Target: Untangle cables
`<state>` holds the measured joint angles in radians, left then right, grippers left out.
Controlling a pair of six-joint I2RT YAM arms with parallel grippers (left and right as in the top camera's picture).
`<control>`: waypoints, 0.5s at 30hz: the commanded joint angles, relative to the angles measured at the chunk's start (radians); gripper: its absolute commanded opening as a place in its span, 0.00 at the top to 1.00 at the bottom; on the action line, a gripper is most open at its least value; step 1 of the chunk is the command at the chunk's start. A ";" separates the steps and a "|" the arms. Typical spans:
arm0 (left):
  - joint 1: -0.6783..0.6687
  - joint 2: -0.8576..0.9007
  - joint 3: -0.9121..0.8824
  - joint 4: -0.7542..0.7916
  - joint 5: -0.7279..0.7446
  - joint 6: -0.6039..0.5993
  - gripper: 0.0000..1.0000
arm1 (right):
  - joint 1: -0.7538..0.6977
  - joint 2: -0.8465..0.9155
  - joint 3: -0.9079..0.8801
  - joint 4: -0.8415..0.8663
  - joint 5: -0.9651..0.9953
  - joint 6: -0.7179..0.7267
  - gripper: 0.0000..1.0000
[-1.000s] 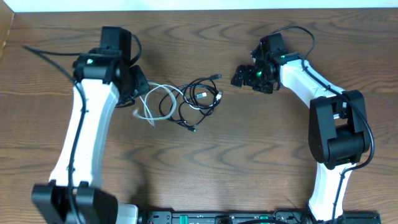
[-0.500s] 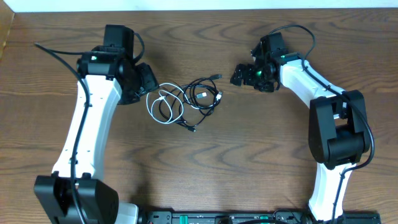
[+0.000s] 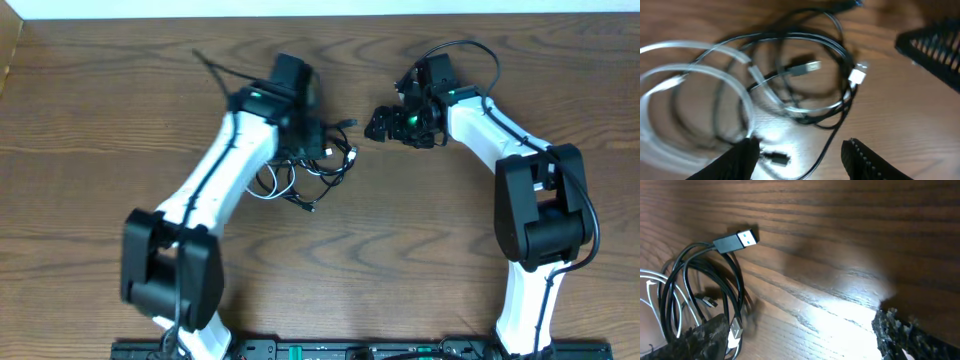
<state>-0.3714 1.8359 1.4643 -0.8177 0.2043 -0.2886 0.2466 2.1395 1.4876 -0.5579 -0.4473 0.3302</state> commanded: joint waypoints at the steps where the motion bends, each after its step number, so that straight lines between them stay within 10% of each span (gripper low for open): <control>1: -0.019 0.069 -0.003 0.021 0.014 0.084 0.41 | -0.024 0.058 -0.037 -0.029 0.032 -0.002 0.11; 8: -0.016 0.180 -0.003 0.039 0.046 -0.361 0.41 | -0.023 0.058 -0.037 -0.036 0.076 -0.002 0.11; 15: -0.023 0.224 -0.003 0.076 0.047 -0.564 0.42 | -0.023 0.058 -0.037 -0.036 0.082 -0.002 0.11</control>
<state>-0.3931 2.0457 1.4643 -0.7471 0.2398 -0.7139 0.2276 2.1395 1.4876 -0.5755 -0.4450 0.3294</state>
